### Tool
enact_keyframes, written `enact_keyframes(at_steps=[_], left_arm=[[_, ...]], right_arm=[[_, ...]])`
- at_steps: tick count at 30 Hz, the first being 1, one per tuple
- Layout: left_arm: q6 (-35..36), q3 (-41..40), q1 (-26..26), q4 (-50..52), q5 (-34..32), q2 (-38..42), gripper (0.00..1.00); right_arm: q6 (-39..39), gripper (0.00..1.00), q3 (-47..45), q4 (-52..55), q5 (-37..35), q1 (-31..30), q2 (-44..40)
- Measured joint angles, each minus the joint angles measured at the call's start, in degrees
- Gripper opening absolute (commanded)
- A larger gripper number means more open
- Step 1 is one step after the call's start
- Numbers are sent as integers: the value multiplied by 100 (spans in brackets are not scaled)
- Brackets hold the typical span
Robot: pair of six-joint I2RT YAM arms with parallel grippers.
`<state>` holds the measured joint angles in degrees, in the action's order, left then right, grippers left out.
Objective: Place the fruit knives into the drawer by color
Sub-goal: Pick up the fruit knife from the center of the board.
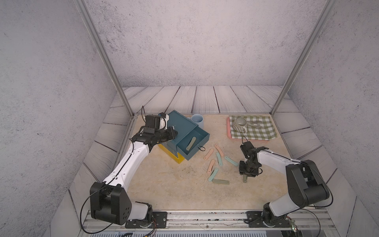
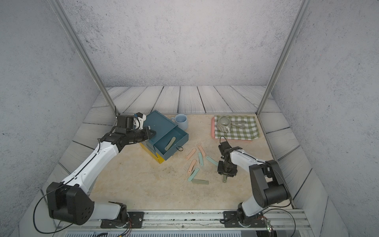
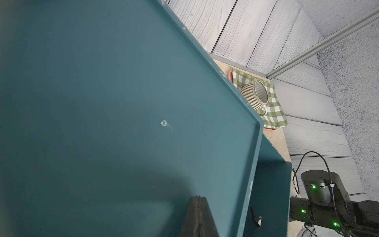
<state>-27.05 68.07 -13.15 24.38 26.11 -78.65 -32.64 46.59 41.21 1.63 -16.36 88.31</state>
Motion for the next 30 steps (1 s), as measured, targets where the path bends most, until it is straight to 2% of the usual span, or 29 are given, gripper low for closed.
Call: enact_keyframes(at_steps=[22,30], left_arm=[[0,-11,0,22,-39,26,0],[0,-11,0,24,-39,26,0]], right_arm=[[17,24,74,122,-7,42,92],[28,20,76,116,37,42,72]])
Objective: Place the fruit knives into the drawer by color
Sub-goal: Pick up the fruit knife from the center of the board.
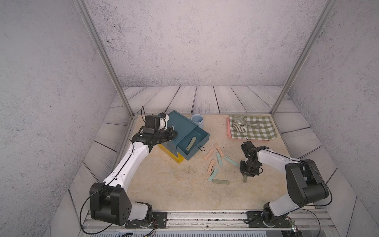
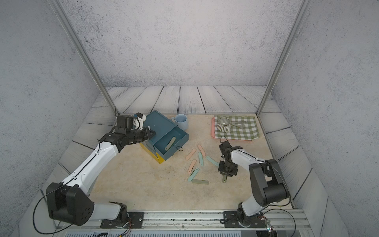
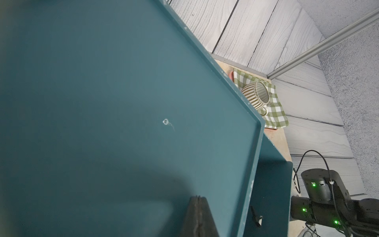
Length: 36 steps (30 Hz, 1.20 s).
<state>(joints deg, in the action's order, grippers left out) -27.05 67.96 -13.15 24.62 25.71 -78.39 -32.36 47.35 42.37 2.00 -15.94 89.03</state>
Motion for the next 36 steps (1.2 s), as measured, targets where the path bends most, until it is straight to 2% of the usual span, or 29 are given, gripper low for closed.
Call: enact_keyframes(at_steps=[20,36], left_arm=[[2,-11,0,59,-68,42,0],[2,-11,0,57,-66,42,0]], right_arm=[[131,18,129,26,337,0,-236],[247,18,1091,459,758,-31,-695]])
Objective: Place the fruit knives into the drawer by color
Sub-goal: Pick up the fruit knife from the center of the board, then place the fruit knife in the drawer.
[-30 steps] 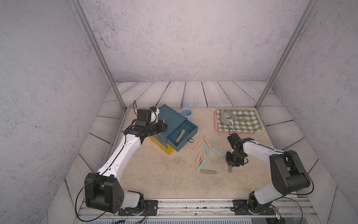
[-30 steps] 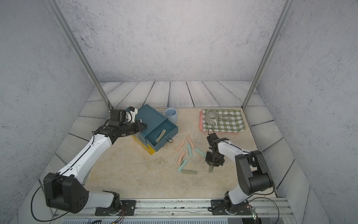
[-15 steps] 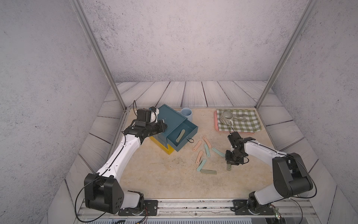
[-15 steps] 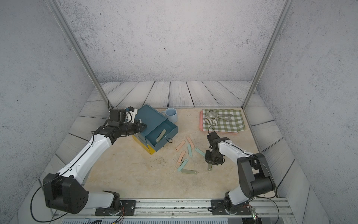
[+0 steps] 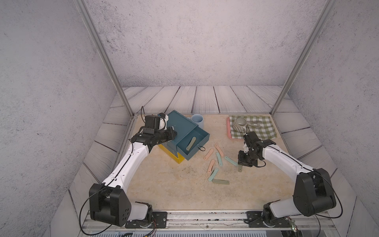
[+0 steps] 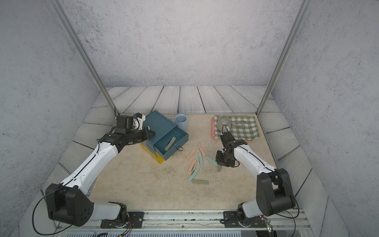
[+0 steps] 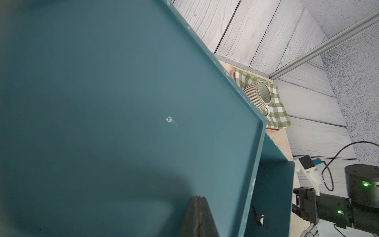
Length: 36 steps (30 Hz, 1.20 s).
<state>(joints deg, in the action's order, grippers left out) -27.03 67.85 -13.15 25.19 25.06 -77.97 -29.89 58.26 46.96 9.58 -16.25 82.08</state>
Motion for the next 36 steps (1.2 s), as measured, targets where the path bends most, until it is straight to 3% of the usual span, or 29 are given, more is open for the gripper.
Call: enact_keyframes(at_steps=[11,19,26,36], left_arm=[[-2,0,0,0,0,0,0],[-2,0,0,0,-2,0,0],[-2,-15,0,-31,4,0,0],[-4,-31,0,-70,9,0,0]], right_arm=[[-22,18,2076,492,439,-612,-201],[-254,18,3692,411,728,-1602,682],[-601,19,4094,118,922,-2002,1357],[-962,19,4282,-299,1137,-2194,1596]])
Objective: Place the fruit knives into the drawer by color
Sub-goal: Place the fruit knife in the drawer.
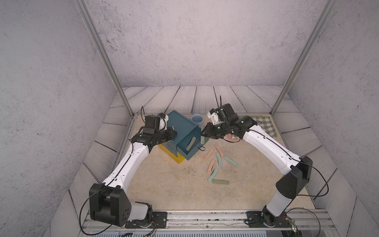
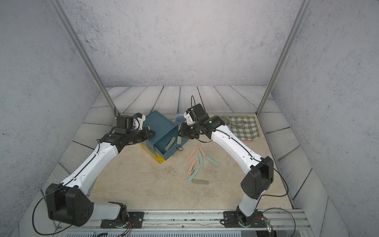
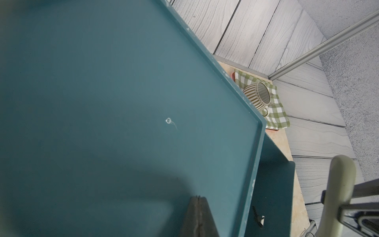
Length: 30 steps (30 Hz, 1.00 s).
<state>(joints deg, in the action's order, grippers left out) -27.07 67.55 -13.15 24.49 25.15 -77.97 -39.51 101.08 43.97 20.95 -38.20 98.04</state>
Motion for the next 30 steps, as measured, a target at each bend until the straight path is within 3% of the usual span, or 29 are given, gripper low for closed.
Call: enact_keyframes(at_steps=[17,30], left_arm=[[2,-22,0,-44,2,0,0],[2,-24,0,-50,2,0,0]], right_arm=[[-417,18,291,-402,55,-234,826],[-448,19,321,-391,-11,-323,852]])
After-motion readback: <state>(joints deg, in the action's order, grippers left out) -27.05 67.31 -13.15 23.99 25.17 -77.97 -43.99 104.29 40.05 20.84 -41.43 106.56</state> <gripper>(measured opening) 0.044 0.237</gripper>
